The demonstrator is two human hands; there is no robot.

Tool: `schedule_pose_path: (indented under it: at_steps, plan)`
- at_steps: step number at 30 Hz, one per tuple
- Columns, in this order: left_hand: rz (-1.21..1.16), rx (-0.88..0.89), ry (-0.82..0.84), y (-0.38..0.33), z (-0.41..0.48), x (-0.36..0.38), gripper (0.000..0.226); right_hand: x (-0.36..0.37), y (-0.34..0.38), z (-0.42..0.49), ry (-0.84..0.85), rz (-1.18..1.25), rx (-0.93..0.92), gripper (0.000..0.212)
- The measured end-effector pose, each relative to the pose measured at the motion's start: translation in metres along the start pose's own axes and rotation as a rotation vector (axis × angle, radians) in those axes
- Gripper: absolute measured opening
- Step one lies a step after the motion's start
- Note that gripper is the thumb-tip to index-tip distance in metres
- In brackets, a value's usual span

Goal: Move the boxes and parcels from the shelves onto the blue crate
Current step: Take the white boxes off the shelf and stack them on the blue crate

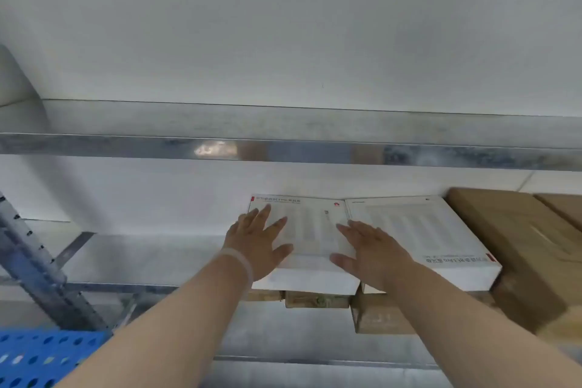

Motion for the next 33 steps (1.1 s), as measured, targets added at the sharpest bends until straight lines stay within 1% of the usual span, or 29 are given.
schedule_pose_path:
  at_steps: [3,8,13,18,22,26,30,33]
  plan:
    - [0.048,-0.029,0.016,-0.001,0.014,0.013,0.066,0.01,-0.006,0.019,0.027,-0.081,-0.037,0.076]
    - [-0.003,-0.101,0.07,0.02,0.02,0.04,0.067,0.023,-0.01,0.038,0.039,-0.207,-0.058,0.077]
    - [-0.077,-0.122,0.056,0.037,0.023,0.044,0.069,0.033,-0.004,0.051,0.045,-0.198,-0.038,0.074]
    - [-0.119,-0.126,0.031,0.051,0.024,0.044,0.069,0.038,0.002,0.057,0.039,-0.115,-0.015,0.075]
    - [-0.187,-0.13,0.02,0.057,0.034,0.047,0.075,0.037,0.003,0.058,0.029,-0.103,0.061,0.077]
    - [-0.355,-0.189,0.021,0.064,0.042,0.048,0.068,0.036,0.001,0.062,0.034,-0.141,0.114,0.081]
    - [-0.524,-0.226,0.055,0.07,0.038,0.052,0.077,0.034,0.002,0.068,0.023,-0.111,0.133,0.084]
    - [-0.649,-0.217,0.046,0.075,0.04,0.055,0.078,0.032,0.002,0.07,-0.005,-0.055,0.136,0.084]
Point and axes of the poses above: each hand's wrist, its own z-axis towards the middle knuckle, its own x-axis out of the palm, y = z × x, the point moved 10 cm from there along z, towards the middle knuckle, and after that the axes turned 4 degrees about -x, right-handed, at the moved point
